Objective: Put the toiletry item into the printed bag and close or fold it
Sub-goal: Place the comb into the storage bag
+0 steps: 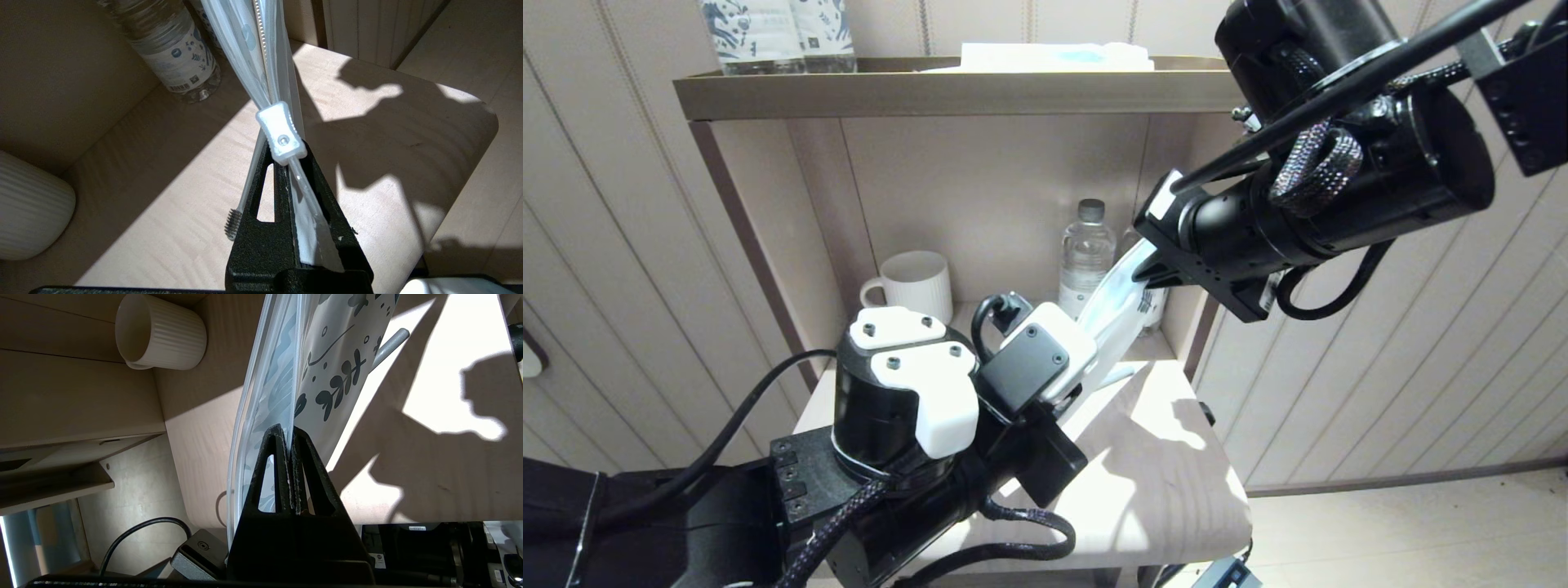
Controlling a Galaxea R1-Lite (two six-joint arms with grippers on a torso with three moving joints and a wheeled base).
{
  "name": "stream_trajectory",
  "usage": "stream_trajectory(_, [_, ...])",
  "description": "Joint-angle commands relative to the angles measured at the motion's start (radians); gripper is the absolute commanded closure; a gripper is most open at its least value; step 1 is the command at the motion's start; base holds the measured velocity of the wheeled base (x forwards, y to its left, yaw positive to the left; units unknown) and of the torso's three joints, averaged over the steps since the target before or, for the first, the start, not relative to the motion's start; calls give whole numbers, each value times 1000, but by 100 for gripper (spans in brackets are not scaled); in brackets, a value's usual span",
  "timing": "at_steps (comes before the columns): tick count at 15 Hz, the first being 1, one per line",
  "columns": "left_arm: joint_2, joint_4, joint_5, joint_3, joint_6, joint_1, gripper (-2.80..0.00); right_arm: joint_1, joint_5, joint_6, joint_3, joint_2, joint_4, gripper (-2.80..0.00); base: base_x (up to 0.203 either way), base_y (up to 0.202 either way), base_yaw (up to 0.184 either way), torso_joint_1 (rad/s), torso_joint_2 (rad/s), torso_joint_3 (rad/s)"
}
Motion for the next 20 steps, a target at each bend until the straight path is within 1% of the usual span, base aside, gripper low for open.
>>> stream_trajectory(1, [7,-2,2,4,1,0,0,4,-2,5,0,-3,7,0,0,0,0,0,0,0])
stream_trajectory(5, [6,-2,2,4,-1,0,0,9,-2,1,1,-1,12,0,0,0,0,0,0,0])
stream_trajectory(7, [4,-2,0,4,-2,0,0,25,-5,-7,1,0,14,0,0,0,0,0,0,0])
stream_trajectory(9, [4,-2,0,4,-2,0,0,44,-5,-37,3,3,21,0,0,0,0,0,0,0])
stream_trajectory(11, [4,-2,0,4,-1,0,0,50,-10,-38,3,8,22,0,0,0,0,0,0,0])
stream_trajectory(12, [4,-2,0,4,-1,0,0,50,-10,-38,2,8,25,-280,0,0,0,0,0,0])
stream_trajectory(18, [7,-2,-2,11,-2,1,0,47,-8,-40,1,-4,29,-280,0,0,0,0,0,0])
stream_trajectory(20, [1,-3,-3,39,-7,10,0,49,-7,-51,1,-44,31,-280,0,0,0,0,0,0])
